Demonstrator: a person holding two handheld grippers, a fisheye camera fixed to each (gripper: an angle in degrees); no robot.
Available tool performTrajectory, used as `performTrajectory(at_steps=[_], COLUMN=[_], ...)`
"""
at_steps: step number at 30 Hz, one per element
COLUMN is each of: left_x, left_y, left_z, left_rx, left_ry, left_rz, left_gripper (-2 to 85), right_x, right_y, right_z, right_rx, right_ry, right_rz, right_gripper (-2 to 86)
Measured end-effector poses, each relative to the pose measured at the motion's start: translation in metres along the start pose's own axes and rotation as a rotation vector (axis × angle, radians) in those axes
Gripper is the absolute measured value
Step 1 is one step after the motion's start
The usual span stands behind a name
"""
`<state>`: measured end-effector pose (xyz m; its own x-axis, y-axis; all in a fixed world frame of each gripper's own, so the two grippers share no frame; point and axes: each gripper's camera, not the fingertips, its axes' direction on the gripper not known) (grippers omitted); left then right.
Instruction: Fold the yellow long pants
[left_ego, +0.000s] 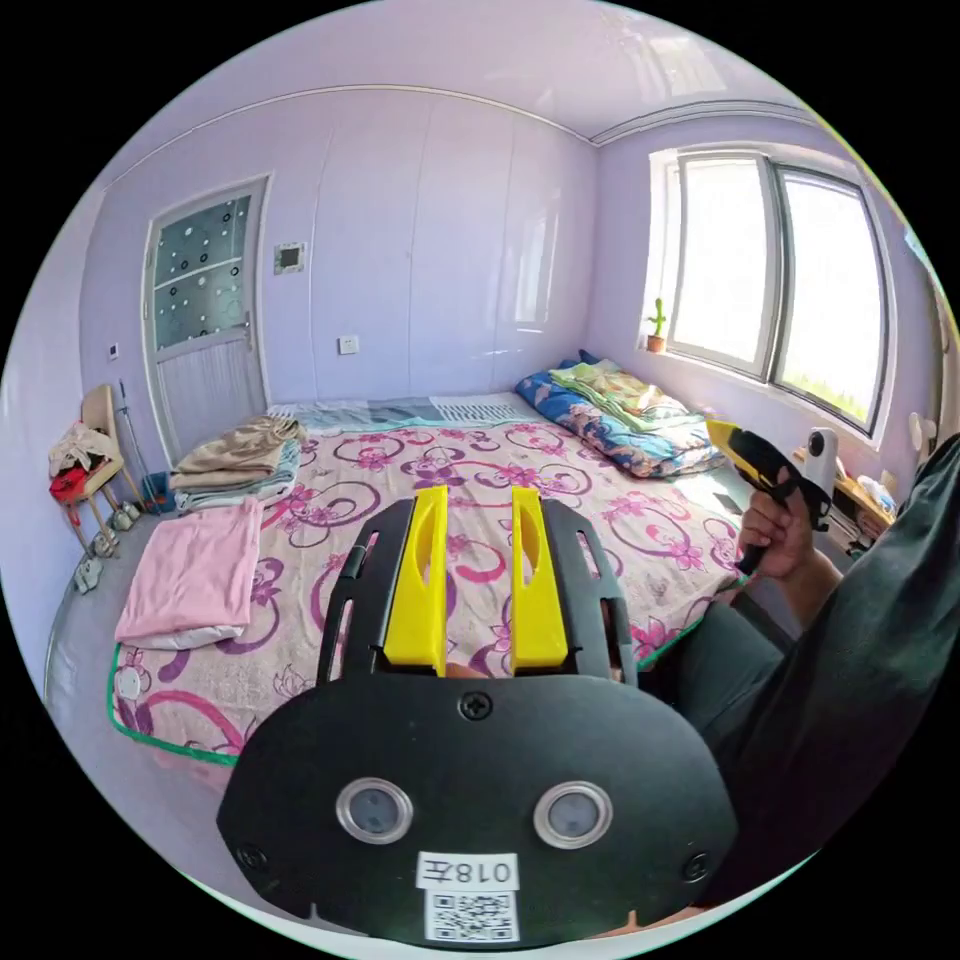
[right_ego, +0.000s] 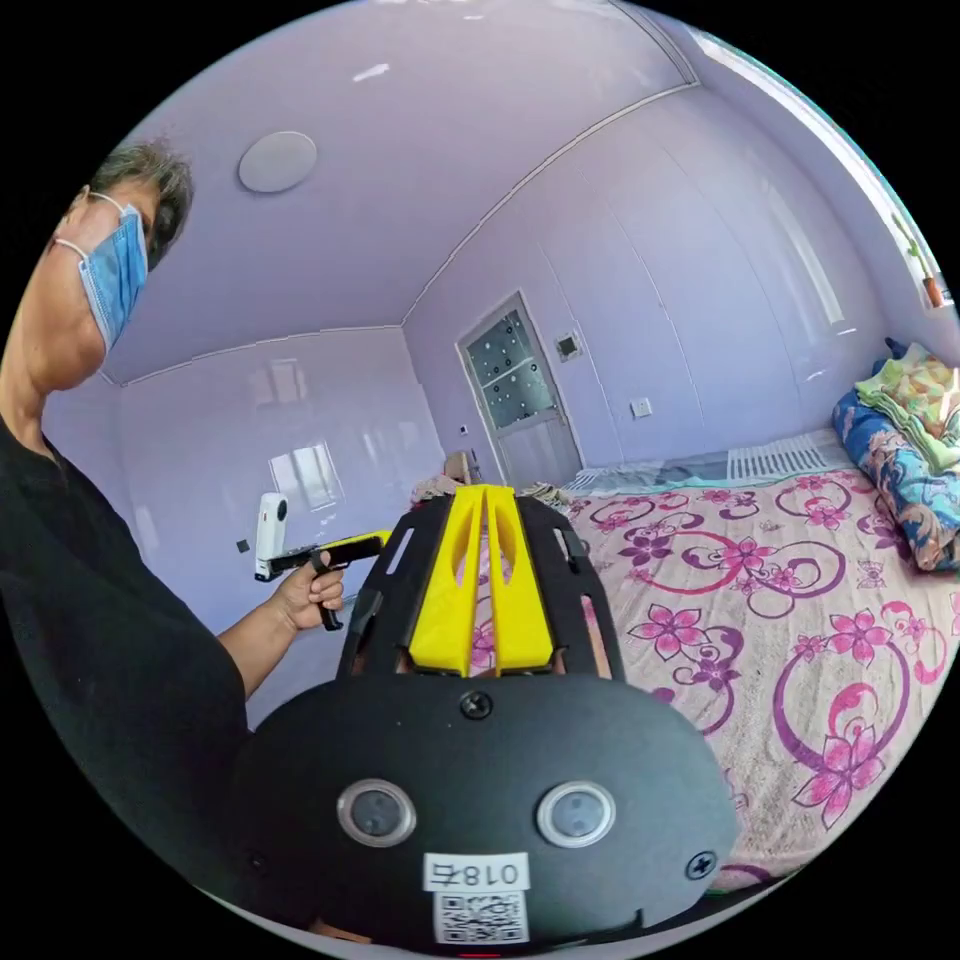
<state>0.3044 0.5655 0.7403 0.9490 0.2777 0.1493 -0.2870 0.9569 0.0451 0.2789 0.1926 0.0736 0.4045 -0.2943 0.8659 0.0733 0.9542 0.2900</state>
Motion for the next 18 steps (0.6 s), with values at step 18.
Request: performTrajectory(at_steps=[18], left_x=[-0.342], left_y=[-0.149], left_z=[0.35], left_rx=[-0.192], left_ry=[-0.506], left_rz=[0.13], left_gripper=[13.8], right_x=[0.144], right_y=[-0.048], right_z=[0.123], right_rx=[-0.347], right_ry=[0.183], right_rz=[0.191], right_gripper=[-0.2])
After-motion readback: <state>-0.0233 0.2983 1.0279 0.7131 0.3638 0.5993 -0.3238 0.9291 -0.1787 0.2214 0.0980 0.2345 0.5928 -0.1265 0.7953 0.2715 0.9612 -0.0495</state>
